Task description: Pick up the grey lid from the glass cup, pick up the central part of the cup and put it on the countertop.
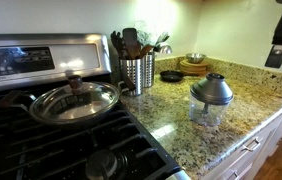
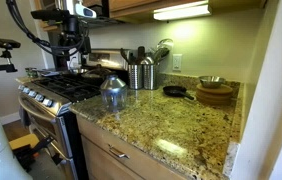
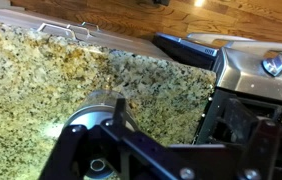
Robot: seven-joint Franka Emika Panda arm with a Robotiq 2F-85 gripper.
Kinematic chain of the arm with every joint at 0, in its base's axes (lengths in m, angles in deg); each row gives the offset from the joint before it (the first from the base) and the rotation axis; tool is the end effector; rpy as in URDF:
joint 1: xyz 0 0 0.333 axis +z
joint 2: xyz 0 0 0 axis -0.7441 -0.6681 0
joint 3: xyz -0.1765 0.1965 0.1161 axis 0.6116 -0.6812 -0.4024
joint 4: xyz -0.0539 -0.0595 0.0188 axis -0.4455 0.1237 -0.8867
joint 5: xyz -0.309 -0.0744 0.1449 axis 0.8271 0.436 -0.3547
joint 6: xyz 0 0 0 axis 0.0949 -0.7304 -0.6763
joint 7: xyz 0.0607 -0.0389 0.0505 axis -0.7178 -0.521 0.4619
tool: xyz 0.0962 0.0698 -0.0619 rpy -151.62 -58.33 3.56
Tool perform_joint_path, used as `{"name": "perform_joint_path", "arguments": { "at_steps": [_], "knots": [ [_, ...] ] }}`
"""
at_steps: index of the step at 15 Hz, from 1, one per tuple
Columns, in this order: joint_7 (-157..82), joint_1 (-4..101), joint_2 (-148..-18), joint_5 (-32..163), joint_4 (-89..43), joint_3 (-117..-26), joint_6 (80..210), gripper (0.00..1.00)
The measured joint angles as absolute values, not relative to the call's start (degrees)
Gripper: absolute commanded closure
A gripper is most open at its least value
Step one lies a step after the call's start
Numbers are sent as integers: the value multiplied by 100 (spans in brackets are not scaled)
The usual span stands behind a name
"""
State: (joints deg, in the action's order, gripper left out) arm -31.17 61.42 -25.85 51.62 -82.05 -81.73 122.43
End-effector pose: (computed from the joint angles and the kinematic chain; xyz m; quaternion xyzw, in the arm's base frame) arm 0.2915 0.1192 0.4285 -0.9885 -0.1419 -0.0043 0.0517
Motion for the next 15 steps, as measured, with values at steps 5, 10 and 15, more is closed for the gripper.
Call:
{"name": "perform_joint_path", "arguments": {
  "at_steps": [5, 10, 15],
  "knots": [
    [-3117, 6142, -2586, 5162, -8205, -8173, 12243, 0],
    [-3117, 6128, -2700, 5164, -8188, -8174, 12274, 0],
    [-3117, 6012, -3325, 5388, -7981, -8179, 12822, 0]
  ]
}}
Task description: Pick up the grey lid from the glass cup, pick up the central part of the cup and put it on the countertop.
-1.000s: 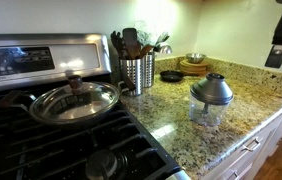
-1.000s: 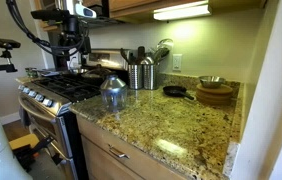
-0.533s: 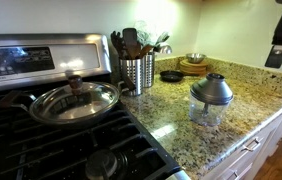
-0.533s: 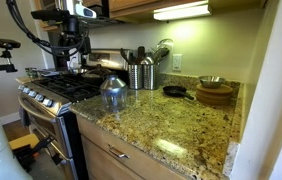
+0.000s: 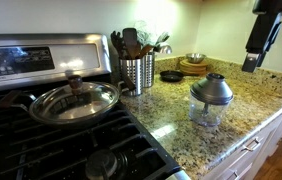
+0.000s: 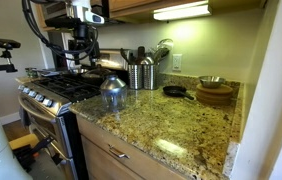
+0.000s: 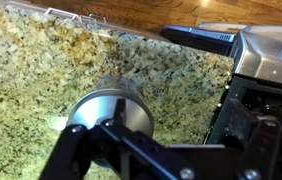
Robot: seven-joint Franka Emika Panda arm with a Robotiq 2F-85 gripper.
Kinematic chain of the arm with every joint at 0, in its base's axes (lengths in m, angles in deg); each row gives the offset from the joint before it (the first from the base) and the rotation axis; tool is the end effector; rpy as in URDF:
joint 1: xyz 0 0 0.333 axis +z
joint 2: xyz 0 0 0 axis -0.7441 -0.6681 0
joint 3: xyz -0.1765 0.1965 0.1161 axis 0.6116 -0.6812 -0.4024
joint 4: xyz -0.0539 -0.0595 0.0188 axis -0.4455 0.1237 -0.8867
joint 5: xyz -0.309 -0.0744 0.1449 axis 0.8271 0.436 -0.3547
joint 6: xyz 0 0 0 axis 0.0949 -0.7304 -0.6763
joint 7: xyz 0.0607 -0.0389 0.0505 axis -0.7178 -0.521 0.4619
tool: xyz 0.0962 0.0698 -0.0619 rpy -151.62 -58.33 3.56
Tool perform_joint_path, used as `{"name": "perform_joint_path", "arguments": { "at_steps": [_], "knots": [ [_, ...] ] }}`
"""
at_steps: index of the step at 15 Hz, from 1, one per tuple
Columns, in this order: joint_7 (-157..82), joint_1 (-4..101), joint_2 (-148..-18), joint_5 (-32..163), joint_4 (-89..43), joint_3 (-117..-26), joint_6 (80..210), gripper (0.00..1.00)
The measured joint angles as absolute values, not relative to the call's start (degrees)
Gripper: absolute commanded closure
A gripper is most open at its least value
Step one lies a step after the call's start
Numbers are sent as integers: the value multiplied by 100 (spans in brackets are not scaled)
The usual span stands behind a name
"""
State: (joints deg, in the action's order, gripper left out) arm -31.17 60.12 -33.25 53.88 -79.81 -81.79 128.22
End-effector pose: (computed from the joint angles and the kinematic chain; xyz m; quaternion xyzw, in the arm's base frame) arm 0.3258 0.1176 0.4122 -0.9899 -0.1364 -0.0121 0.0366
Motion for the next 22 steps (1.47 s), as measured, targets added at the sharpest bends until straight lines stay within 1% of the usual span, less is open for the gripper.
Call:
{"name": "perform_joint_path", "arguments": {
  "at_steps": [8, 21, 22],
  "knots": [
    [-3144, 5785, -4372, 6207, -7421, -8249, 13352, 0],
    [-3137, 5493, -5139, 6362, -7210, -8229, 13986, 0],
    [-3136, 5472, -5186, 6374, -7209, -8226, 14050, 25]
  ]
}}
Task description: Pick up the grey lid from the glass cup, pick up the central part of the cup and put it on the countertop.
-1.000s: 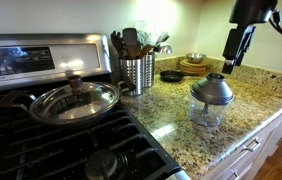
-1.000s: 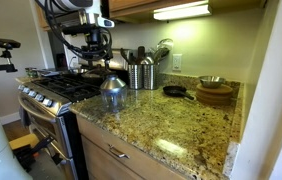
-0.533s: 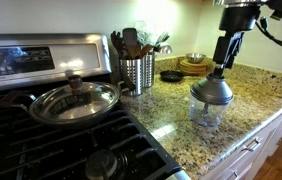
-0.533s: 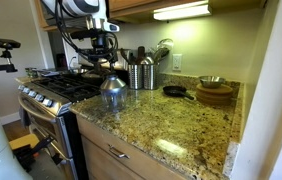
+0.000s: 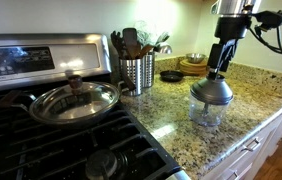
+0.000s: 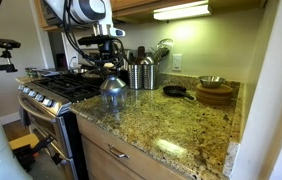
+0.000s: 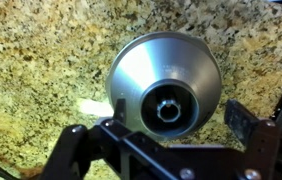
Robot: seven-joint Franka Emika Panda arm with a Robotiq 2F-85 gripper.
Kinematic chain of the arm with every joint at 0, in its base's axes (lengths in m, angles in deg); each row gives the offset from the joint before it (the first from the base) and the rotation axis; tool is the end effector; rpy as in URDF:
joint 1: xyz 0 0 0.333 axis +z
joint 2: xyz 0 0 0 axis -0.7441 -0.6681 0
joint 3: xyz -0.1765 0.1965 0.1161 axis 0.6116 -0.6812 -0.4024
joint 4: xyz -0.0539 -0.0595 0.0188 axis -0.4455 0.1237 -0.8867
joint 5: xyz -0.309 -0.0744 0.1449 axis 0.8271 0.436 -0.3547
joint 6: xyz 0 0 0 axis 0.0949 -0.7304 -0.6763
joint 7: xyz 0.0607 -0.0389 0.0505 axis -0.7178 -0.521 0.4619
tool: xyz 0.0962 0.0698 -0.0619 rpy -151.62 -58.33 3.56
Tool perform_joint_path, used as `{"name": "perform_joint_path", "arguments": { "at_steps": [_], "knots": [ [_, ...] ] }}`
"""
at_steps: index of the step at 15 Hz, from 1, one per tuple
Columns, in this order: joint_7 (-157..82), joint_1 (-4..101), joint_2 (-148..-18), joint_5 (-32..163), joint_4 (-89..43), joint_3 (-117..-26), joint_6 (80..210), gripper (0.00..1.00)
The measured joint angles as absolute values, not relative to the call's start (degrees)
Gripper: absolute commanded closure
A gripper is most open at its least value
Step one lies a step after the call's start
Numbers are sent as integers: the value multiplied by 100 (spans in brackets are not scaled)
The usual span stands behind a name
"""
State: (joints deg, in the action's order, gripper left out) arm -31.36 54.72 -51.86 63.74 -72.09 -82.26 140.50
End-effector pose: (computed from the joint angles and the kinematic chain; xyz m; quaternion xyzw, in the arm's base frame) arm 0.4134 0.0959 0.3648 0.9894 0.1402 0.0307 0.0223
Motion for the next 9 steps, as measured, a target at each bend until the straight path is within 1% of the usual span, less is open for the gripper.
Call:
{"name": "perform_joint_path", "arguments": {
  "at_steps": [1, 5, 7, 9],
  "knots": [
    [-3136, 5458, -5233, 6386, -7206, -8221, 14106, 26],
    [-3136, 5429, -5407, 6451, -7174, -8203, 14265, 53],
    [-3136, 5429, -5444, 6456, -7116, -8206, 14276, 65],
    [-3136, 5430, -5449, 6471, -7076, -8206, 14275, 65]
  ]
}}
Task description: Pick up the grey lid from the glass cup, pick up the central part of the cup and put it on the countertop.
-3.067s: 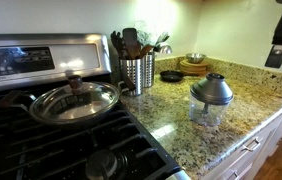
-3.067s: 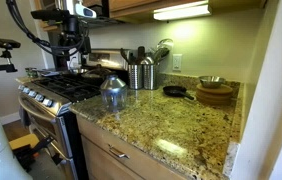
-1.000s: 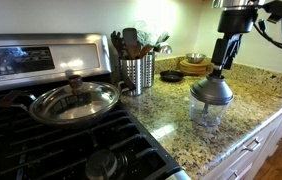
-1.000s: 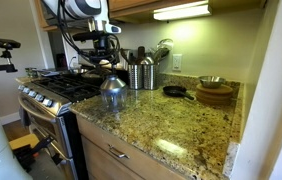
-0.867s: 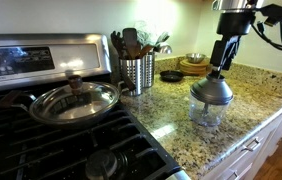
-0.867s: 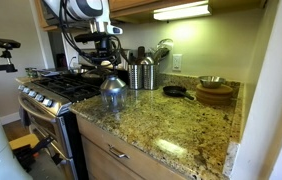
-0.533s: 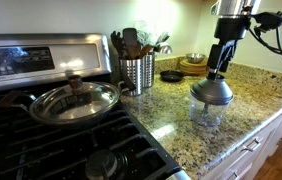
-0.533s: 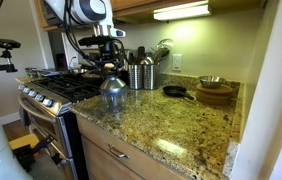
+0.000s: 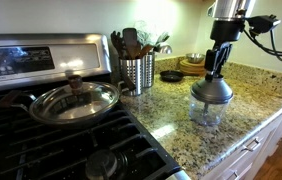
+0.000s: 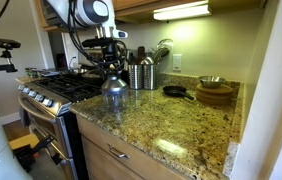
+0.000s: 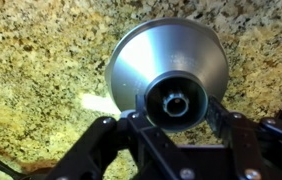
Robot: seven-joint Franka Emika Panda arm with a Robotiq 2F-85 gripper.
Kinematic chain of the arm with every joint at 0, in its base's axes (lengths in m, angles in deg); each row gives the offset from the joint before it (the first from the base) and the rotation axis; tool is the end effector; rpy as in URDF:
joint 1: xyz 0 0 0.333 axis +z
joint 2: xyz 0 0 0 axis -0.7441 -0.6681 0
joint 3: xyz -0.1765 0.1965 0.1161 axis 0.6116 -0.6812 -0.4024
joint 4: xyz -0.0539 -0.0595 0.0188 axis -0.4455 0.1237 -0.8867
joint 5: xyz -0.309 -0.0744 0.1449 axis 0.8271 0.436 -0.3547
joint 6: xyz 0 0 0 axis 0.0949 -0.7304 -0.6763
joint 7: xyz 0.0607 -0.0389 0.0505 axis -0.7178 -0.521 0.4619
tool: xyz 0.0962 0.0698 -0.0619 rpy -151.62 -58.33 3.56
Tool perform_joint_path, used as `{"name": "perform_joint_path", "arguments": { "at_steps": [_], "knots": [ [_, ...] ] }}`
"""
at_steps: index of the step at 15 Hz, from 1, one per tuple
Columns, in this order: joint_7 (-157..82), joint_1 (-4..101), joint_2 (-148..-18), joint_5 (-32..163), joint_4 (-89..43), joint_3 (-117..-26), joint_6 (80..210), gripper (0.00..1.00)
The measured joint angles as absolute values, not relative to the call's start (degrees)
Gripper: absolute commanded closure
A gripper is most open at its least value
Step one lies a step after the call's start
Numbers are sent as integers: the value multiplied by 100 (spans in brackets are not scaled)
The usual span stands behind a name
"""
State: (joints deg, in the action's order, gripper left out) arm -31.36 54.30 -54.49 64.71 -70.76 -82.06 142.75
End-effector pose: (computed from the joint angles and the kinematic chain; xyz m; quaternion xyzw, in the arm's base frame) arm 0.4268 0.0939 0.3587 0.9889 0.1412 0.0392 0.0249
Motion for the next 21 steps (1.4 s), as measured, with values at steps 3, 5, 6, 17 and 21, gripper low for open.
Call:
{"name": "perform_joint_path", "arguments": {
  "at_steps": [3, 5, 6, 17, 21],
  "knots": [
    [-3136, 5429, -5455, 6495, -7075, -8206, 14276, 65],
    [-3136, 5425, -5455, 6500, -7074, -8205, 14276, 65],
    [-3142, 5420, -5455, 6507, -7072, -8205, 14276, 65],
    [-3198, 5423, -4939, 6510, -6648, -8248, 13563, 65],
    [-3191, 5608, -4772, 6496, -6420, -8391, 13333, 65]
  ]
}}
